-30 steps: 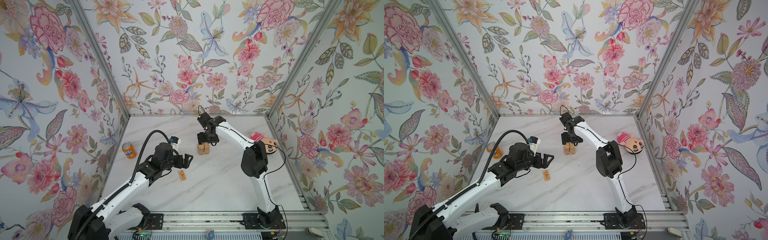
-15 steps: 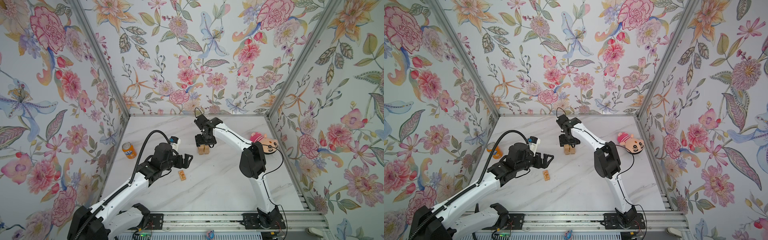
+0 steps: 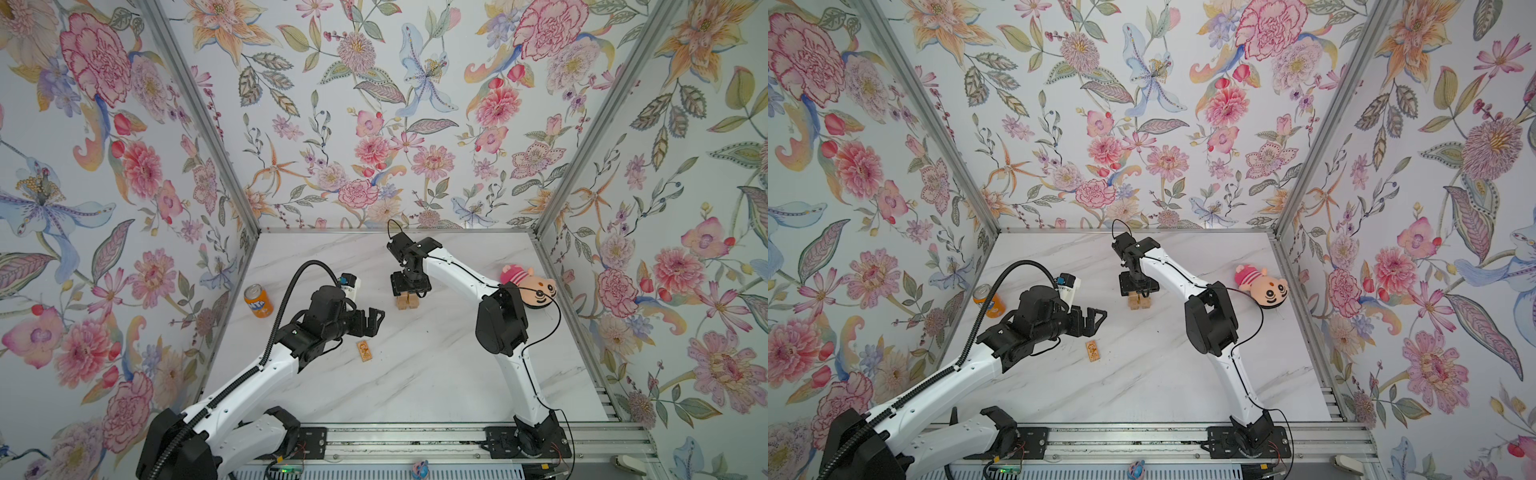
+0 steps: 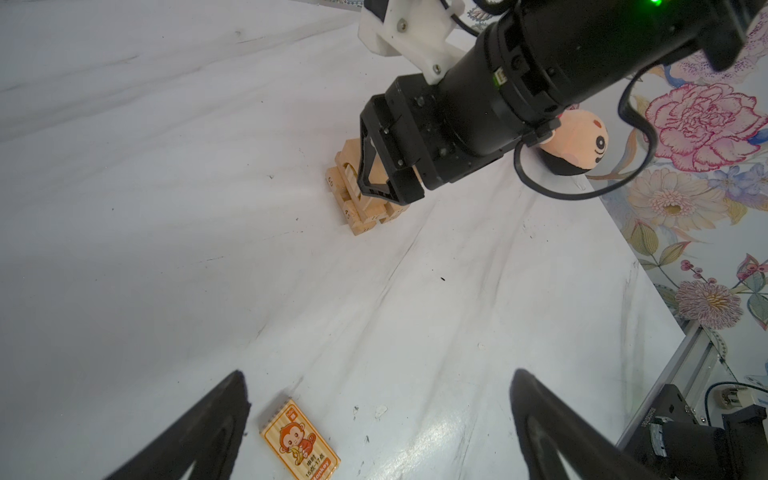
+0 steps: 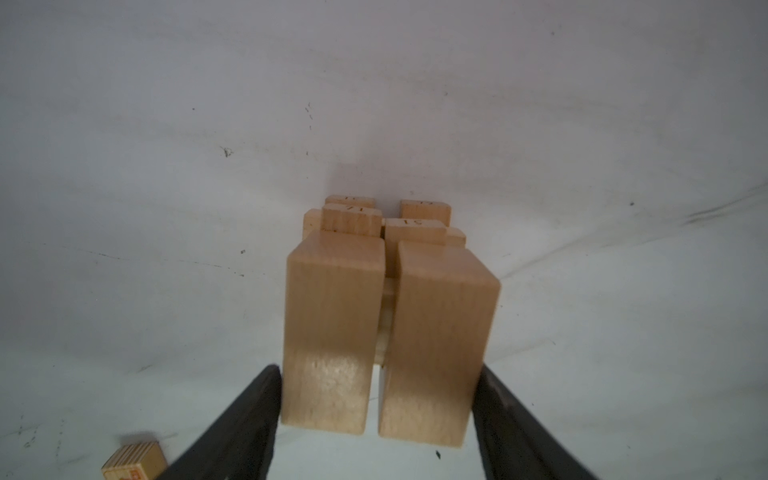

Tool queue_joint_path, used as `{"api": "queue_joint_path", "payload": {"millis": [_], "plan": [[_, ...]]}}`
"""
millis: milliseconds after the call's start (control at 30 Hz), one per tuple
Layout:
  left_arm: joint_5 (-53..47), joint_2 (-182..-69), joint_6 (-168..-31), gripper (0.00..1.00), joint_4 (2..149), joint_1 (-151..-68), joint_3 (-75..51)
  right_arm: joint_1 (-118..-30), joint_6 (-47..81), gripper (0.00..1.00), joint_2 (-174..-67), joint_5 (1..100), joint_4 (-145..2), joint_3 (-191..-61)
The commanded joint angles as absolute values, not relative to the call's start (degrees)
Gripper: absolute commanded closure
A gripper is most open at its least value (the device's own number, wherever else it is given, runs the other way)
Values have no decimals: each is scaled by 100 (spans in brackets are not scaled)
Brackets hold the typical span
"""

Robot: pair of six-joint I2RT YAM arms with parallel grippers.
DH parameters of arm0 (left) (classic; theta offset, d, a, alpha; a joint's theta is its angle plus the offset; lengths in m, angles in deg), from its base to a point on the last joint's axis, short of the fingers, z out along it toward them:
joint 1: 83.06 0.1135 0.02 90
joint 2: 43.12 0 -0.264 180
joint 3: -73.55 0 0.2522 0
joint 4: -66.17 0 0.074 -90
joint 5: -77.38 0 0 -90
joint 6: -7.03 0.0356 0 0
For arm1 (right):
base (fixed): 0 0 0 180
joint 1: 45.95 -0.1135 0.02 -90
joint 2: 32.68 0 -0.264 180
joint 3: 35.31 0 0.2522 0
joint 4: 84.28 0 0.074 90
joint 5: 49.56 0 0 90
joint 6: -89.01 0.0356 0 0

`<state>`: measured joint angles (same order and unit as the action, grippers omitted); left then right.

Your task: Build the wood block tower

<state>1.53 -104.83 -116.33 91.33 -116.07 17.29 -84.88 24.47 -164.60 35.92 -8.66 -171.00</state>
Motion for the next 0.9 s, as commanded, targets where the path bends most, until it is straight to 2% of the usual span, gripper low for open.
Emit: {"api": "queue_joint_path", "payload": {"millis": [0,400,667,800,867], "plan": [[45,-10432,-11515,1,9215,-11648,1791,-8484,2523,30,-16556,3546,-706,-17264],[91,-10368,-11505,1,9213,-11641,1796,-8454,2490,30,-16539,3545,-689,-17289],[44,-10335,-11496,1,9258,-11644,1778,-8469,2425,18,-16418,3530,-680,-17405],[-44,-10273,-11497,1,9337,-11647,1752,-8501,2347,0,-15996,3405,-676,-17404],[-130,-10230,-11534,1,9435,-11648,1741,-8527,2329,1,-15764,3340,-631,-17391]]}}
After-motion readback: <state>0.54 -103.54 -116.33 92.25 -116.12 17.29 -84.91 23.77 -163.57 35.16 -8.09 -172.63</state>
